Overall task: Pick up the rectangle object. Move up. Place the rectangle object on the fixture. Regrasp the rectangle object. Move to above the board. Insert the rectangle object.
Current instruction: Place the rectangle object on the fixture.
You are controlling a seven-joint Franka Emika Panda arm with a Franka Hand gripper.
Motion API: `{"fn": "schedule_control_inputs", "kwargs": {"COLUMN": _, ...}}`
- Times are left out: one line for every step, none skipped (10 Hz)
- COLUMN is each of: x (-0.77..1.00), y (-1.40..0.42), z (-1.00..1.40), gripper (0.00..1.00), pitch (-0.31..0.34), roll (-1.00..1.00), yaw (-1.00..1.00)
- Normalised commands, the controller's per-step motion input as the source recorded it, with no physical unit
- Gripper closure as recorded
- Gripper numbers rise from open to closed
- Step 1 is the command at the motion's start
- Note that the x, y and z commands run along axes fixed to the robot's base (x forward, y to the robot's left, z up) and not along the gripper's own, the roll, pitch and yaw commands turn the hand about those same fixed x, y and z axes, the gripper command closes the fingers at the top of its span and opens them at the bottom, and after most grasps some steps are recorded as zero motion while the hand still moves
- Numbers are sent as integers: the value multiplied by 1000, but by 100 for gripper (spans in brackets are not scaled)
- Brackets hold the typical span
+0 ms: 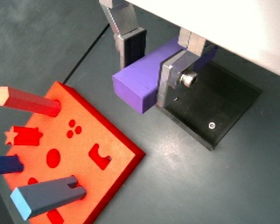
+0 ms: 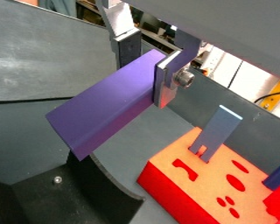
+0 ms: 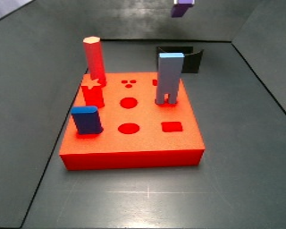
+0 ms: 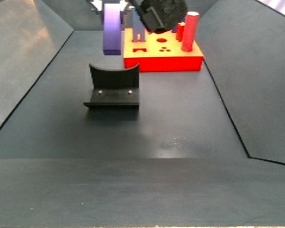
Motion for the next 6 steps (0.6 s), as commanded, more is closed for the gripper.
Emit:
{"fn": "schedule_control_inputs", "kwargs": {"x": 120, "y": 134, "z": -1000, "gripper": 100, "pitch": 166, "roll": -1000, "yaw": -69}}
{"fn": "schedule_control_inputs", "kwargs": {"x": 120, "y": 136, "z": -1000, "gripper": 100, "pitch": 145, "roll": -1000, "yaw": -82}}
{"fn": "schedule_control_inputs", "kwargs": {"x": 135, "y": 139, "z": -1000, "gripper": 100, "pitch": 161, "roll": -926, "yaw": -111}}
{"fn": "schedule_control_inputs", "kwargs": {"x": 151, "y": 136, "z": -1000, "gripper": 100, "pitch": 168, "roll": -708, "yaw": -132}}
{"fn": "schedule_control_inputs", "kwargs": {"x": 158, "y": 138, "z": -1000, "gripper": 100, "pitch": 143, "roll": -539, "yaw": -150}}
{"fn": "schedule_control_inputs", "kwargs": {"x": 161, "y": 138, "z": -1000, "gripper": 100, "pitch": 112, "roll": -367, "yaw": -165}}
